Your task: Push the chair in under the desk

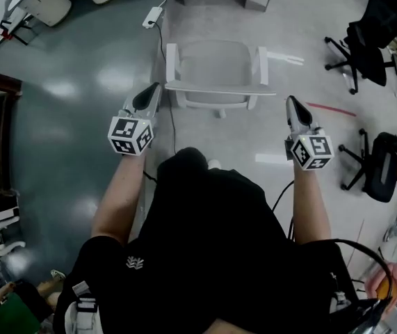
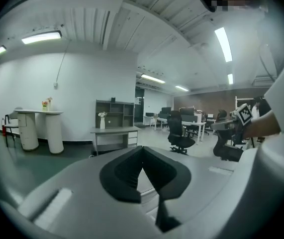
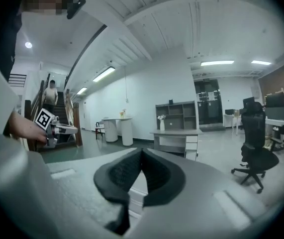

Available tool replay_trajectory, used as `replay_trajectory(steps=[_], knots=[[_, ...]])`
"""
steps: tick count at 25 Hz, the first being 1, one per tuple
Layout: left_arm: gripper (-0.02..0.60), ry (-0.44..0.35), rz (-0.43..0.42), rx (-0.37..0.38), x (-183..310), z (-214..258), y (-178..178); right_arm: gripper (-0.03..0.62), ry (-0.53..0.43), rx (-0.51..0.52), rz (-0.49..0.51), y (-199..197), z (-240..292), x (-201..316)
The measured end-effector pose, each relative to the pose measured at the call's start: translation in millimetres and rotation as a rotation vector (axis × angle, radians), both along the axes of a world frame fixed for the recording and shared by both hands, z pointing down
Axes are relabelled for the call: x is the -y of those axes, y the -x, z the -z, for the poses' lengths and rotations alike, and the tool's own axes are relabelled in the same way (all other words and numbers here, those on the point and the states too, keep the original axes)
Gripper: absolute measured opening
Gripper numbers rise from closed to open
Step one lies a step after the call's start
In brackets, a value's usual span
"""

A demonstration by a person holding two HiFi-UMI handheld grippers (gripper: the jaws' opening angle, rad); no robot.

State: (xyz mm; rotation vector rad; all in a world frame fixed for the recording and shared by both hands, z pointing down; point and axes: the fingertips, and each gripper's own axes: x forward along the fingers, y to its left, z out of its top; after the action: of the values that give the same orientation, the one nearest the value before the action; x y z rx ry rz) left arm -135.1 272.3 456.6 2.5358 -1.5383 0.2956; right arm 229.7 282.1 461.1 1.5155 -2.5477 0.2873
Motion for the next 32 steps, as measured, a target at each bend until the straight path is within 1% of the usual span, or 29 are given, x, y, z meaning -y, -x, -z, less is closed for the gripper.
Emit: replay_trajectory(steps=[2, 4, 5, 6, 8, 9, 11, 13, 15, 17, 19, 21, 22, 24, 28, 32], knots=[[0.008, 0.026, -0.027, 0.033, -1, -13, -5, 0.002, 0.011, -0.029, 0.066, 14, -12, 4], [0.017, 0.068, -0.063, 0.089, -2, -32, -10, 0.003, 0.015, -0.051, 0.147, 33, -24, 6], [0.031, 0.091, -0.090, 0.122, -3, -43, -14, 0.027, 0.018, -0.071, 0.190, 43, -31, 6], [0.062, 0.112, -0.123, 0.154, -3, -55, -18, 0.067, 0.026, -0.101, 0.235, 51, -40, 6], [0.133, 0.146, -0.195, 0.221, 0, -76, -28, 0.142, 0.061, -0.186, 0.319, 66, -63, 6], [0.157, 0.159, -0.230, 0.259, 2, -87, -32, 0.168, 0.087, -0.237, 0.355, 72, -77, 7], [0.177, 0.176, -0.294, 0.349, 8, -107, -37, 0.213, 0.147, -0.344, 0.423, 82, -107, 9], [0.190, 0.187, -0.367, 0.464, 10, -129, -41, 0.247, 0.198, -0.448, 0.498, 91, -134, 5], [0.193, 0.191, -0.453, 0.588, 6, -152, -47, 0.249, 0.221, -0.556, 0.557, 96, -154, 1], [0.202, 0.206, -0.535, 0.677, 0, -173, -54, 0.249, 0.233, -0.642, 0.588, 97, -169, 1], [0.202, 0.231, -0.597, 0.744, -5, -192, -58, 0.247, 0.268, -0.693, 0.607, 96, -184, 2], [0.202, 0.264, -0.637, 0.806, -8, -211, -61, 0.246, 0.298, -0.703, 0.605, 94, -197, 4], [0.201, 0.282, -0.650, 0.830, -9, -220, -62, 0.224, 0.310, -0.699, 0.605, 93, -201, 3], [0.181, 0.309, -0.672, 0.847, -10, -233, -67, 0.212, 0.338, -0.695, 0.627, 92, -210, 1], [0.181, 0.340, -0.719, 0.822, -10, -239, -71, 0.194, 0.397, -0.684, 0.668, 92, -223, -3], [0.181, 0.379, -0.703, 0.808, 1, -242, -67, 0.166, 0.420, -0.670, 0.670, 94, -227, 2]])
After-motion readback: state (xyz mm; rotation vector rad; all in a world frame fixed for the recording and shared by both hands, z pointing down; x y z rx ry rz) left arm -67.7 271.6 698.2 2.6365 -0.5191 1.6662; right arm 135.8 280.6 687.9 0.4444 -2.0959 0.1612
